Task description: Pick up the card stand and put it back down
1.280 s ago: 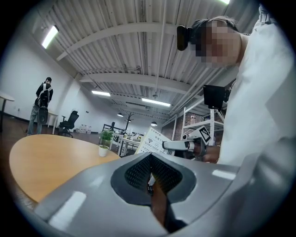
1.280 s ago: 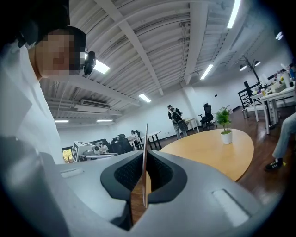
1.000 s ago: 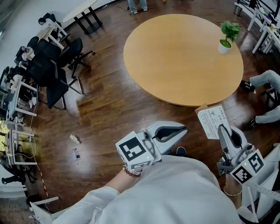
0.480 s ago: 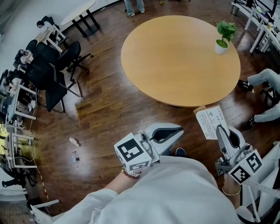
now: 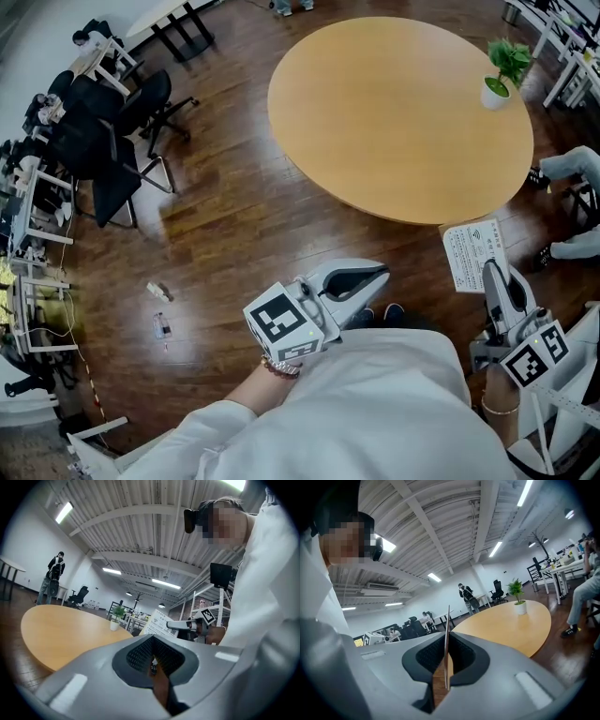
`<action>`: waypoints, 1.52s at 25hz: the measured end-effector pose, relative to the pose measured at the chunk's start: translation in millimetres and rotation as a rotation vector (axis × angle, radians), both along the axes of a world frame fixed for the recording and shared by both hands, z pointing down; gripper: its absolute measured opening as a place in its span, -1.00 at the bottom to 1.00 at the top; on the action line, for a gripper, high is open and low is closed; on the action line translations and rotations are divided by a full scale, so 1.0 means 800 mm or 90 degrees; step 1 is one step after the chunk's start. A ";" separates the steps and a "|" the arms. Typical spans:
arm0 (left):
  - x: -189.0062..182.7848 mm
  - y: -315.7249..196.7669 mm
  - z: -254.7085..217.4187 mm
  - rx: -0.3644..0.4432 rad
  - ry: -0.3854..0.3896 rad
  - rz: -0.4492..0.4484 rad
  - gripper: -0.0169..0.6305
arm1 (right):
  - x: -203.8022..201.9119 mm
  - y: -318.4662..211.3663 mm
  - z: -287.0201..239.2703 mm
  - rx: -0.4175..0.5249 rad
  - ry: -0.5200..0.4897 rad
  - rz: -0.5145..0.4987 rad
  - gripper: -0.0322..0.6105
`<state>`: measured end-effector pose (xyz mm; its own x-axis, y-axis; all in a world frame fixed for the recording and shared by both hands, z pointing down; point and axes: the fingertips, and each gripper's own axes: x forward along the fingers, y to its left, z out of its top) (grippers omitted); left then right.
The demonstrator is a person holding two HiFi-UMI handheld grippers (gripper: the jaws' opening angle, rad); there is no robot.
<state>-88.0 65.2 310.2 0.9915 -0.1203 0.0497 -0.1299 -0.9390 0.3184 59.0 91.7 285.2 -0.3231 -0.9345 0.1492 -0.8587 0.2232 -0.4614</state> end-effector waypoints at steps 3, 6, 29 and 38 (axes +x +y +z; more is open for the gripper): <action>-0.012 -0.036 0.008 -0.025 -0.003 -0.035 -0.95 | 0.005 -0.027 0.007 -0.029 -0.006 0.004 -0.84; -0.011 -0.064 0.014 -0.047 -0.006 -0.059 -0.95 | 0.029 -0.070 0.013 -0.053 0.010 -0.006 -0.84; 0.105 -0.343 0.050 -0.100 -0.101 -0.303 -0.95 | 0.176 -0.600 0.281 -0.138 0.164 -0.275 -0.84; 0.087 -0.385 0.085 -0.125 -0.153 -0.358 -0.95 | 0.143 -0.673 0.336 -0.121 0.194 -0.355 -0.83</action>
<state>-18.6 -243.2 377.9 0.7382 -0.5846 0.3367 -0.6746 -0.6342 0.3778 173.6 -446.3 554.3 -0.6683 -0.5877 0.4560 -0.7360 0.6114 -0.2906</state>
